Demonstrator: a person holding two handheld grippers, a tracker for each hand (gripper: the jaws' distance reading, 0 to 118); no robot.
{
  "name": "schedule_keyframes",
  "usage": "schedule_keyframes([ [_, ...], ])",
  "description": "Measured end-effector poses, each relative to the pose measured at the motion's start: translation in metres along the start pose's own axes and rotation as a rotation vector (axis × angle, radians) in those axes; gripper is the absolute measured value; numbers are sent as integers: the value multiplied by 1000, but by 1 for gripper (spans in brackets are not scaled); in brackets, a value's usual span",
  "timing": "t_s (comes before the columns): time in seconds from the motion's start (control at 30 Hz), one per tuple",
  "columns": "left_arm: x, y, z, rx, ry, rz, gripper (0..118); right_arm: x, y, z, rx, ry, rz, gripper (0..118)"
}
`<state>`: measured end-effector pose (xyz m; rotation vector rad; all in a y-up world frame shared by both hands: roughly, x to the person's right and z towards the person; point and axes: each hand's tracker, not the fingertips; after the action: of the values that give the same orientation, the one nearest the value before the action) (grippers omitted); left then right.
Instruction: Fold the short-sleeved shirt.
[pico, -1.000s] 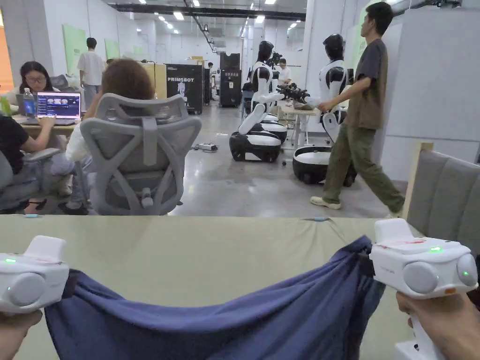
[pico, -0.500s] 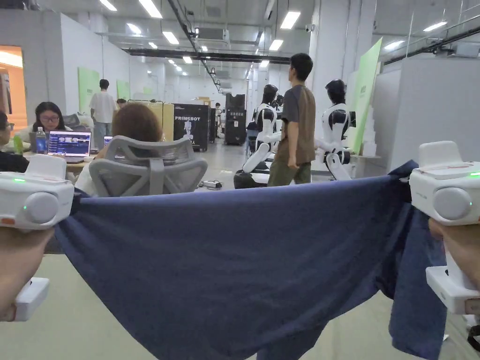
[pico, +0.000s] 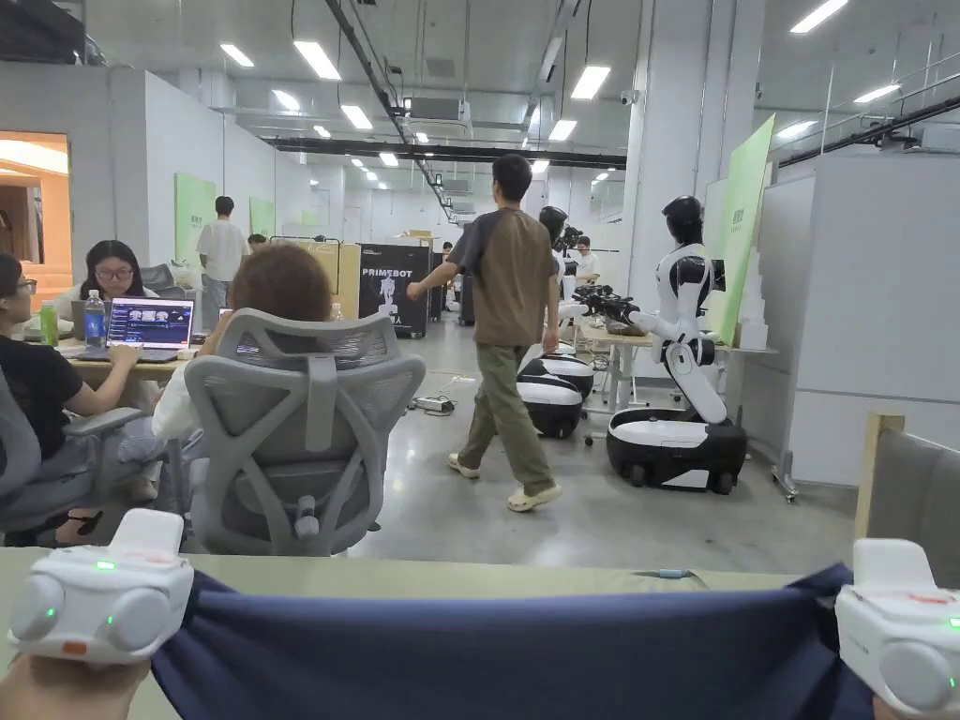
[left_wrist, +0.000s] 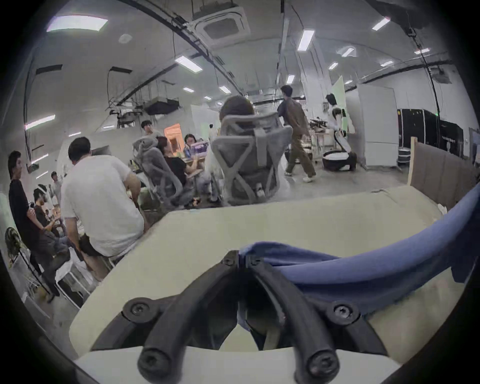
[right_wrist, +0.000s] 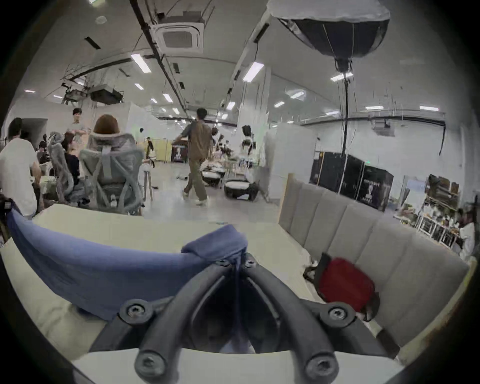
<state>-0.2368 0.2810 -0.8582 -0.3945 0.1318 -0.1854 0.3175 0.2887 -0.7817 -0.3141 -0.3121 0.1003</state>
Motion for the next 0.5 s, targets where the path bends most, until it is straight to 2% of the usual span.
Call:
schedule_keyframes([
  [0.17,-10,-25,32,-43,-48,-14,1,15,-26,32,-44,34,28,2],
  [0.27,-19,-55,57,-117,-99,-7,1,19,-58,56,-105,53,75,2],
  [0.4,-27,-131,81,-280,-158,7,1,18,-136,87,-256,104,126,2],
  [0.5,-33,-202,93,-393,-166,49,1,18,-209,101,-399,140,131,2],
])
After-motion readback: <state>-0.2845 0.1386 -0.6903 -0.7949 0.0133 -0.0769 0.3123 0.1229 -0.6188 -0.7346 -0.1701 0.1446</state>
